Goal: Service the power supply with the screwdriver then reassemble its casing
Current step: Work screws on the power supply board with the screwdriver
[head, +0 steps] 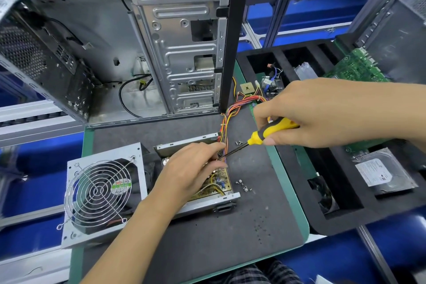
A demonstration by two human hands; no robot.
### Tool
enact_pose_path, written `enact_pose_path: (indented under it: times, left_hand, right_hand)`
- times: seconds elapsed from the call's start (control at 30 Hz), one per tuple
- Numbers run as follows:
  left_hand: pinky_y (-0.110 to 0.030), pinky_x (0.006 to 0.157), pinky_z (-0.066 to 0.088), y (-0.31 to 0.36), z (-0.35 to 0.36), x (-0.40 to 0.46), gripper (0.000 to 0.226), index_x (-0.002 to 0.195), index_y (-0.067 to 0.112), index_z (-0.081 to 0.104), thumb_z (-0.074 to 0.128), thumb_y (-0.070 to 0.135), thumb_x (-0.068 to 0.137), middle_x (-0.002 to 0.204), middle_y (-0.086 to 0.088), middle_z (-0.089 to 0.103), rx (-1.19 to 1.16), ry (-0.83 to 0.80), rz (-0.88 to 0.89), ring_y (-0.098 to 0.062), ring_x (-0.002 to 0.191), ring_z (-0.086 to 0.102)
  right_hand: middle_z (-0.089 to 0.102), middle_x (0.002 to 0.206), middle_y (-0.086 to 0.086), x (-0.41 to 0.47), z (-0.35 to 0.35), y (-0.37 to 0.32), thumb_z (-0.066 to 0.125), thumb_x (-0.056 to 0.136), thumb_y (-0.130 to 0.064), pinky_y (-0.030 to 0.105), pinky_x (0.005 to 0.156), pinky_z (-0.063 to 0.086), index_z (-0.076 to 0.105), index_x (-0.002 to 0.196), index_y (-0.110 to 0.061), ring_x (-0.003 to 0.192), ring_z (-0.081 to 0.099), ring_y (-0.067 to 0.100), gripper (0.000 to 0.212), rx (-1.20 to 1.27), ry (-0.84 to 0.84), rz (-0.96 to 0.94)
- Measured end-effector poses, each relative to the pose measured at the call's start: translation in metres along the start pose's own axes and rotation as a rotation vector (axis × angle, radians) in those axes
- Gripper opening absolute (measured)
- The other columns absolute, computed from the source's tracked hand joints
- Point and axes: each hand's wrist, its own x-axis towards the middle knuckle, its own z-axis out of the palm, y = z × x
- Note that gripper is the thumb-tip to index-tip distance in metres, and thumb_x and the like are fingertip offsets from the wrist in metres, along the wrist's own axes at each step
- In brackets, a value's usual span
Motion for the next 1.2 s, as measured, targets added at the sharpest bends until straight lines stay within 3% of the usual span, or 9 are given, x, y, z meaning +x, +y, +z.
enact_pose_path:
  times: [0.07,0.13,0.23,0.37,0.63,0.83,0.9,1.03,1.2]
  left_hand:
    - [-0.027,0.074,0.047,0.002,0.0,0.0,0.031,0.113,0.018,0.054,0.066,0.025,0.085,0.078,-0.002,0.067,-0.005,0.002,0.009,-0.013,0.076,0.057]
    - [-0.027,0.074,0.047,0.002,0.001,0.0,0.028,0.112,0.016,0.056,0.063,0.025,0.086,0.078,-0.002,0.067,-0.003,-0.001,0.017,-0.015,0.075,0.057]
    - [-0.027,0.074,0.047,0.001,0.003,0.001,0.027,0.113,0.019,0.054,0.06,0.027,0.088,0.079,-0.001,0.067,0.02,-0.04,0.008,-0.017,0.075,0.057]
    - [-0.024,0.074,0.043,-0.001,0.009,0.0,0.027,0.114,0.021,0.054,0.057,0.031,0.09,0.082,0.001,0.067,0.039,-0.114,-0.009,-0.015,0.077,0.055]
    - [-0.025,0.079,0.043,-0.004,0.009,-0.005,0.062,0.128,0.016,0.057,0.068,0.053,0.079,0.101,0.003,0.07,0.134,-0.238,-0.061,-0.014,0.09,0.06]
    - [-0.039,0.101,0.038,-0.022,0.013,-0.013,0.01,0.093,0.018,0.072,0.069,0.027,0.089,0.101,0.006,0.068,0.22,-0.359,0.091,-0.02,0.103,0.063]
    - [-0.045,0.11,0.028,-0.027,0.017,-0.016,0.012,0.089,0.021,0.074,0.068,0.031,0.089,0.107,0.007,0.068,0.208,-0.451,0.063,-0.02,0.115,0.058]
    - [-0.05,0.115,0.013,-0.036,0.02,-0.019,0.015,0.097,0.032,0.076,0.064,0.038,0.091,0.128,0.012,0.059,0.186,-0.642,-0.054,-0.016,0.134,0.039]
    - [-0.055,0.112,0.019,-0.04,0.025,-0.02,0.007,0.084,0.028,0.078,0.079,0.024,0.079,0.12,0.008,0.065,0.173,-0.644,-0.083,-0.021,0.125,0.051]
  right_hand:
    - [0.033,0.085,-0.053,-0.001,0.001,0.001,0.041,0.082,-0.057,0.021,0.048,0.022,0.044,0.082,-0.035,0.077,0.037,-0.023,0.021,-0.01,0.013,0.009]
    - [0.049,0.076,-0.033,-0.002,0.004,0.002,0.041,0.083,-0.058,0.02,0.047,0.021,0.047,0.083,-0.036,0.075,0.037,-0.023,0.023,-0.006,0.055,0.033]
    - [0.044,0.059,-0.011,-0.002,0.006,0.001,0.038,0.084,-0.06,0.02,0.046,0.02,0.053,0.084,-0.034,0.072,0.038,-0.025,0.03,-0.005,0.085,0.067]
    - [0.041,0.06,-0.008,-0.001,0.005,-0.002,0.037,0.087,-0.061,0.021,0.047,0.024,0.058,0.084,-0.03,0.055,0.043,0.003,0.037,-0.035,0.026,0.088]
    - [0.043,0.057,-0.008,0.0,0.016,0.003,0.035,0.084,-0.062,0.022,0.045,0.024,0.055,0.077,-0.029,0.05,0.042,0.004,0.039,-0.082,-0.016,0.107]
    - [0.03,0.062,-0.006,0.014,0.057,-0.007,0.038,0.094,-0.052,0.029,0.047,0.023,0.03,0.064,-0.023,0.056,0.036,0.02,0.043,-0.207,-0.112,0.08]
    - [0.028,0.062,-0.005,0.02,0.07,-0.01,0.037,0.096,-0.049,0.028,0.046,0.02,0.025,0.062,-0.021,0.063,0.039,0.025,0.045,-0.237,-0.12,0.059]
    - [0.028,0.061,-0.003,0.026,0.082,-0.012,0.038,0.096,-0.046,0.028,0.045,0.016,0.022,0.061,-0.02,0.048,0.025,0.014,0.047,-0.243,-0.136,0.069]
    - [0.03,0.06,-0.002,0.031,0.084,-0.014,0.038,0.097,-0.045,0.028,0.046,0.022,0.024,0.061,-0.019,0.049,0.027,0.016,0.045,-0.199,-0.131,0.078]
